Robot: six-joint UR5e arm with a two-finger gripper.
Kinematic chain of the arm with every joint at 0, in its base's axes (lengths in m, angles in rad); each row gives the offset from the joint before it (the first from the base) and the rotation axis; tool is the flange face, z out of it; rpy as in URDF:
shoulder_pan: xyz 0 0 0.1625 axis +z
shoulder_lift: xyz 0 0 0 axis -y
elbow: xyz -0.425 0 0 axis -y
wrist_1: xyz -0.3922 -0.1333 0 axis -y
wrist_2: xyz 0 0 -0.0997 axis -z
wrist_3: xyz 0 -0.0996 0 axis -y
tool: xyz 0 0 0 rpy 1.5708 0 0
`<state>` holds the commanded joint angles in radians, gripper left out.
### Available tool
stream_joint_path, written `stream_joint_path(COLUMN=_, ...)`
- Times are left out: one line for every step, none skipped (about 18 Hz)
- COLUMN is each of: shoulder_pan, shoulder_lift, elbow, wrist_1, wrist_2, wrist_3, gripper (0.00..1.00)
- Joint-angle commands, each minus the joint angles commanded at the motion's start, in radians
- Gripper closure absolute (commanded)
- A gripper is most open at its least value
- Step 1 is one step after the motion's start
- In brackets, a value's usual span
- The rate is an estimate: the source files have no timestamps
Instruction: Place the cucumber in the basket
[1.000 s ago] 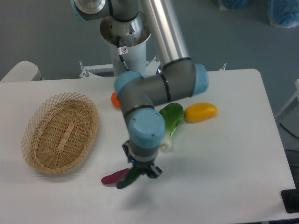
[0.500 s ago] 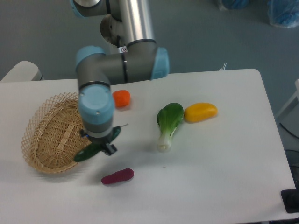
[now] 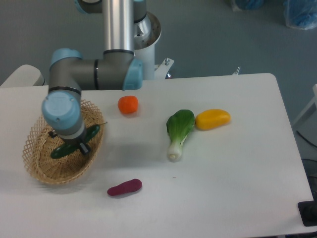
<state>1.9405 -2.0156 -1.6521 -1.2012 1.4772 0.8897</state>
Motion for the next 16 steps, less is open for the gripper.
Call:
stream_joint_path(shoulder_pan=-0.002, shoulder_lift=0.0, elbow=-0.002, wrist_1=-0.001, wrist_2=0.002, wrist_3=0.002, gripper=0.52)
stream_joint_path(shoulder_pan=0.0, shoulder_lift=0.0, elbow=-0.011, wrist_1=-0.001, wrist_2=0.002, wrist_3=0.006, gripper=0.18)
stream_joint_path(shoulder_pan=0.0, shoulder_lift=0.003, elbow=-0.024, wrist_1=0.003, wrist_2=0.002, wrist_3=0.008, gripper=0.0)
stream_joint_path(shoulder_pan=0.0, shoulder_lift=0.003, elbow=-0.031, wrist_1=0.015, wrist_2=0.002, wrist_3=0.008, gripper=0.0)
stream_joint_path(shoulder_pan=0.0, shoulder_lift=0.005, elbow=-0.031, wrist_1=0.031, wrist_2=0.003, wrist_3=0.005, gripper=0.0)
stream_joint_path(shoulder_pan=0.0, shoulder_lift=0.006, elbow=-0.026, wrist_1=0.034, wrist_2=0.002, wrist_3=0.006, gripper=0.0)
stream_joint_path(shoulder_pan=0.0, shoulder_lift=0.006, elbow=-0.023, wrist_1=0.035, wrist_2=0.002, wrist_3=0.008, gripper=0.0)
stream_joint_path(shoulder_pan=0.0, shoulder_lift=0.005, elbow=-0.014, wrist_1=0.035, wrist_2=0.003, wrist_3=0.009, gripper=0.0)
stream_joint_path(shoulder_pan=0.003, shoulder_lift=0.002, elbow=0.0, wrist_1=0.035, wrist_2=0.006, wrist_3=0.014, gripper=0.0)
stream_joint_path(shoulder_pan=0.014, shoulder_lift=0.005, elbow=0.012, wrist_1=0.034, wrist_2=0.017, wrist_3=0.014, gripper=0.0)
stream_joint_path(shoulder_pan=0.032, shoulder_lift=0.011, elbow=0.023, wrist_1=0.032, wrist_2=0.028, wrist_3=0.017, gripper=0.0)
stream_joint_path(shoulder_pan=0.056, shoulder_lift=0.014, elbow=0.032, wrist_1=0.029, wrist_2=0.031, wrist_3=0.023, gripper=0.0)
stream_joint_path(shoulder_pan=0.075, shoulder_lift=0.014, elbow=0.044, wrist_1=0.029, wrist_2=0.029, wrist_3=0.034, gripper=0.0)
stream_joint_path(shoulder_pan=0.089, shoulder_lift=0.014, elbow=0.06, wrist_1=0.028, wrist_2=0.028, wrist_3=0.044, gripper=0.0)
stream_joint_path(shoulder_pan=0.106, shoulder_lift=0.012, elbow=0.073, wrist_1=0.026, wrist_2=0.028, wrist_3=0.054, gripper=0.0)
stream_joint_path(shoulder_pan=0.127, shoulder_lift=0.012, elbow=0.086, wrist_1=0.025, wrist_2=0.025, wrist_3=0.064, gripper=0.0)
